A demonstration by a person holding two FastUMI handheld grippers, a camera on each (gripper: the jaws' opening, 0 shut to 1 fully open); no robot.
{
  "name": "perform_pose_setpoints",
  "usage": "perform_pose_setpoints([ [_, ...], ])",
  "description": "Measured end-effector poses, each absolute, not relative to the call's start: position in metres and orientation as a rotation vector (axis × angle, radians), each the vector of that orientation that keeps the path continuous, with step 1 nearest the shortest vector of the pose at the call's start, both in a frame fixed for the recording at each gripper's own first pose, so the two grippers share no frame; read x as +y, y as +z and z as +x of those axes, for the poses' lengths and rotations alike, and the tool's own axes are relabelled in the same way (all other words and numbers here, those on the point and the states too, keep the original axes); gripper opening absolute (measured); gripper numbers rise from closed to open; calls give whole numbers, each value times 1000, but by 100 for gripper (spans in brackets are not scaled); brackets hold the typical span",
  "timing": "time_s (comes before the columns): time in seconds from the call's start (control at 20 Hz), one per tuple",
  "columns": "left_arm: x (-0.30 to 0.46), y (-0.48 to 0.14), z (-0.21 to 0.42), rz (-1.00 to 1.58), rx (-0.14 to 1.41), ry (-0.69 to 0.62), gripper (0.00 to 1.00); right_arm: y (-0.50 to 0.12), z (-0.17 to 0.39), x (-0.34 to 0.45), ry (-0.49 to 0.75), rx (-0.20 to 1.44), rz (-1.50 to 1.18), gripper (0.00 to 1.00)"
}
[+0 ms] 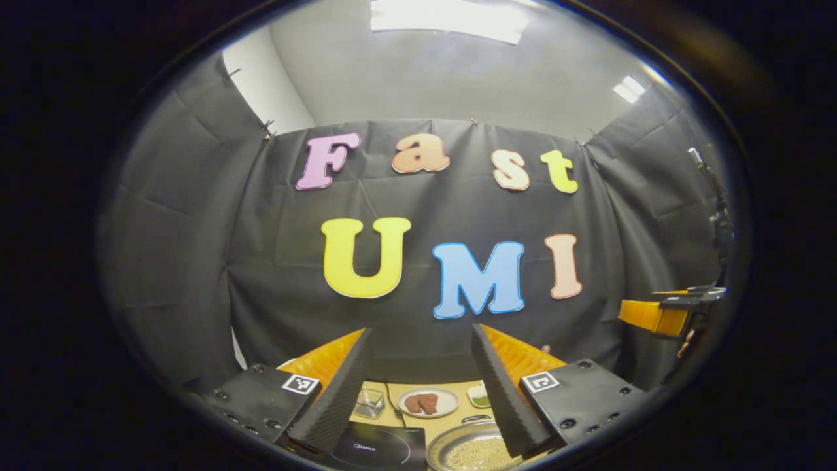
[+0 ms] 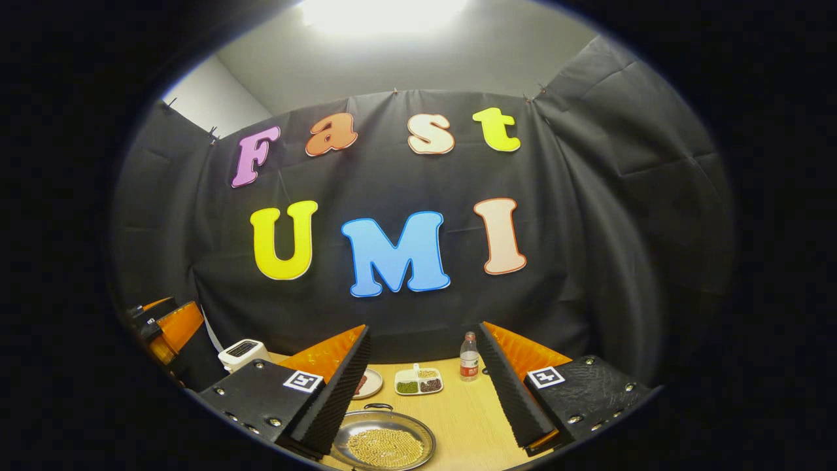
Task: First push the handle of the pot to place it horizontally, then grasp the pot with both hands and set it on the induction cooktop.
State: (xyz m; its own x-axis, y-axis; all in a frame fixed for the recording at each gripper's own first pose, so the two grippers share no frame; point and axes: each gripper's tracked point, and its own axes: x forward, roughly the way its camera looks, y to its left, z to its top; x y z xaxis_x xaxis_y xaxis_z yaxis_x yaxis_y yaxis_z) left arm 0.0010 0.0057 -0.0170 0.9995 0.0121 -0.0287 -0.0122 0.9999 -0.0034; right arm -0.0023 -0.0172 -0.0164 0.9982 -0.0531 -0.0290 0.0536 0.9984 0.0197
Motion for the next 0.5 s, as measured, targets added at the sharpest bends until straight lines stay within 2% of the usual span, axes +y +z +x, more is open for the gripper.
perform_pose_setpoints([
  [0.3,9,-20,-2,3,38,13,95,-42,-4,-9,-32,98,19,98],
  [0.45,11,-28,-7,4,54,13,95,-69,-7,-4,-25,177,32,88],
  [0.5,12,-30,-7,3,62,12,95,-78,-10,-3,-24,208,42,75],
])
